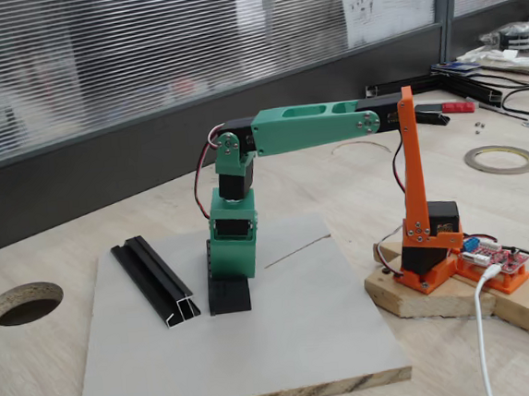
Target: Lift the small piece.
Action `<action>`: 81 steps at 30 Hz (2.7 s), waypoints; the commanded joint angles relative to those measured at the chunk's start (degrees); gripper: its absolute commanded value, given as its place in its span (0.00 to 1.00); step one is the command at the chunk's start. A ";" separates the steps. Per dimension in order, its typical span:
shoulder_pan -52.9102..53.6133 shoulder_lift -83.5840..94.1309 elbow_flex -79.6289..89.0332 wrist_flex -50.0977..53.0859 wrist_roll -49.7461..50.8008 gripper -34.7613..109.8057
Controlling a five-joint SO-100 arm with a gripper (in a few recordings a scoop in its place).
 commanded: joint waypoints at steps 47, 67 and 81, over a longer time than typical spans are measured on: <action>0.53 6.59 -0.09 0.62 0.18 0.29; 1.05 19.25 0.00 2.46 0.09 0.29; 1.32 28.56 -0.09 12.83 -0.26 0.29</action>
